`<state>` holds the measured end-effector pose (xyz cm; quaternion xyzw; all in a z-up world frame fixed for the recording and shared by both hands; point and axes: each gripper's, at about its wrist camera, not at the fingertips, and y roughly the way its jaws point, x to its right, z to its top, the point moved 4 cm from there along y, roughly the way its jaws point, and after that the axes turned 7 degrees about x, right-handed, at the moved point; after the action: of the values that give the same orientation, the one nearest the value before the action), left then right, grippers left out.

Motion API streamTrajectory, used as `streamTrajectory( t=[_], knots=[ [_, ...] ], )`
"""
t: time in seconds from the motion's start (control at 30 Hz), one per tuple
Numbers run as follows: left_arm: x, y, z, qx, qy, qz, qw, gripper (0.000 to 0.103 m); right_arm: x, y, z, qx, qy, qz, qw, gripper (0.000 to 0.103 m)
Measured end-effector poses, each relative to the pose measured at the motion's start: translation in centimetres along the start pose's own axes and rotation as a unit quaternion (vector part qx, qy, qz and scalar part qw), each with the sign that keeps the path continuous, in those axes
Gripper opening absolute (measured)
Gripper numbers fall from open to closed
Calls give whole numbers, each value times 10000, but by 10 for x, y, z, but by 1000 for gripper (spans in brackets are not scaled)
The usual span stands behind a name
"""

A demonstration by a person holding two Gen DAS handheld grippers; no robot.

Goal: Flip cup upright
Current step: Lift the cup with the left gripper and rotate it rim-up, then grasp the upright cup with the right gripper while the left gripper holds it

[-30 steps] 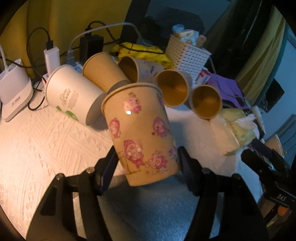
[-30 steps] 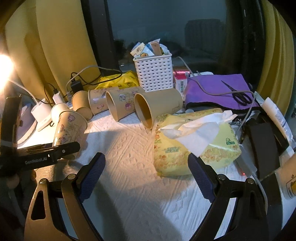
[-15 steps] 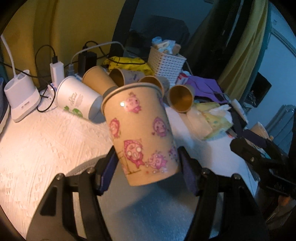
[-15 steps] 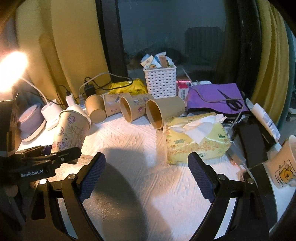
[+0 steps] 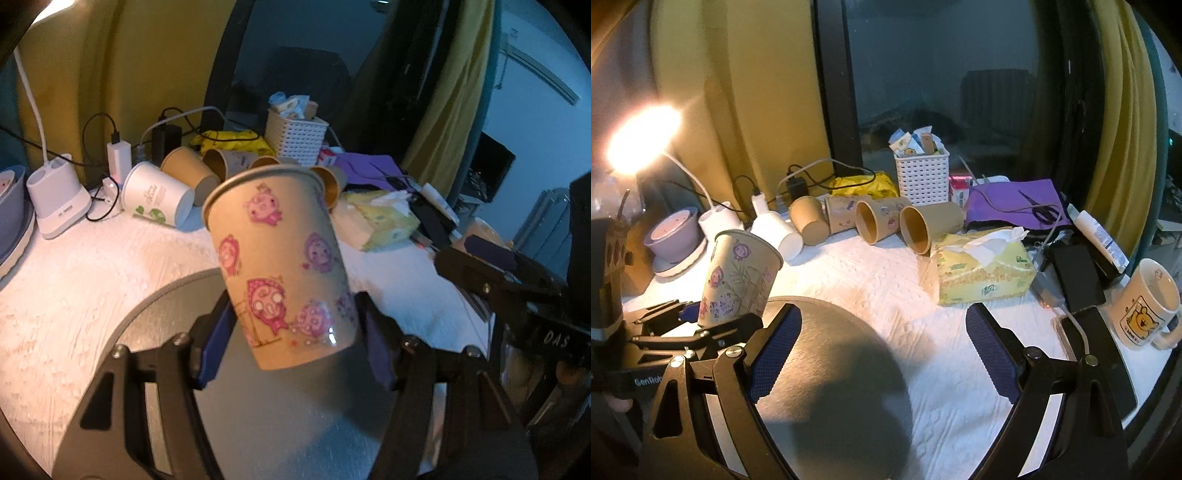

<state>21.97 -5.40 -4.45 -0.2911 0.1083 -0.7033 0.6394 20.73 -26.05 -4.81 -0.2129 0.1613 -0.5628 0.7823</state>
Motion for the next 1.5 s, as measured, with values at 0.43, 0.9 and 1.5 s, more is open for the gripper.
streamTrajectory(
  t=[0.43,0.9,1.5],
  knots=[
    [29,-79,-39,518,404,-266,9975,66,-32,-55,-22,162,92,194,9996,92],
    [38,-149,-99,1152,802,-136,9900,66,-63,-119,-42,347,-84,283,9990,93],
    [48,-186,-148,1598,1716,73,9721,66,-115,-151,-74,-60,554,1873,9807,93]
  ],
)
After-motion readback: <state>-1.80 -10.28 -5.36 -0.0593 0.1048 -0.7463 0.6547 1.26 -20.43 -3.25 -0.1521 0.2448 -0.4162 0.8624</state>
